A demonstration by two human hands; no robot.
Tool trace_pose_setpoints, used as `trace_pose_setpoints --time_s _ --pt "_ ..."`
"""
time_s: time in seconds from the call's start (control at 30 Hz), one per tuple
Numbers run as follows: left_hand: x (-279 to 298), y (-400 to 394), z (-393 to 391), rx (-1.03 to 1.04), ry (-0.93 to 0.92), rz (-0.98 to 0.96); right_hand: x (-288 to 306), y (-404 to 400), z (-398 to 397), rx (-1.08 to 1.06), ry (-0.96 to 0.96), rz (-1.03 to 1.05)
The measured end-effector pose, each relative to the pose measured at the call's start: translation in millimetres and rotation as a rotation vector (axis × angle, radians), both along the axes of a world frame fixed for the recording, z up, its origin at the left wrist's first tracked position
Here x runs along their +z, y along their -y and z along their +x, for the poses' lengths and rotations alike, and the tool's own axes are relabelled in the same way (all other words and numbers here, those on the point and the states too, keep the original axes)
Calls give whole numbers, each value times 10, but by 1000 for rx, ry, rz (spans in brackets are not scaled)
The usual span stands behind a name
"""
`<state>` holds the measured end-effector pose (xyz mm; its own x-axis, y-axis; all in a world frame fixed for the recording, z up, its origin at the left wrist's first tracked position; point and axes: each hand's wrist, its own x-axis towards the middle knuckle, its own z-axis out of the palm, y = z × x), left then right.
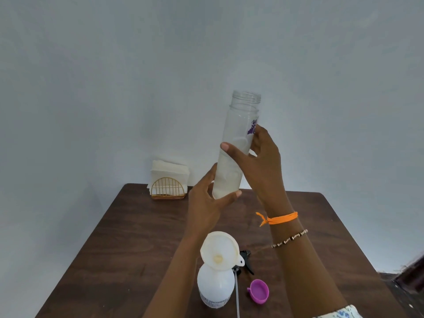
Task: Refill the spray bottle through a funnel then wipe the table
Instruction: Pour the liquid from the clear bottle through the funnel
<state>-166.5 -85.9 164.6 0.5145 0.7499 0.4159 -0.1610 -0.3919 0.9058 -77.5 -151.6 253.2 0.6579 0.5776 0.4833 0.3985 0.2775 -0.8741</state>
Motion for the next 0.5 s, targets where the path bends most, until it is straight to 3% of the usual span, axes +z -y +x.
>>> trace_pose_setpoints --time_s 0.33,0.5 --pt "-43 -25 36 -46 -51 -13 -7 -92 21 -136 82 25" --pt "-99 -44 3 -143 -233 -31 -72 -58 34 -162 81 31"
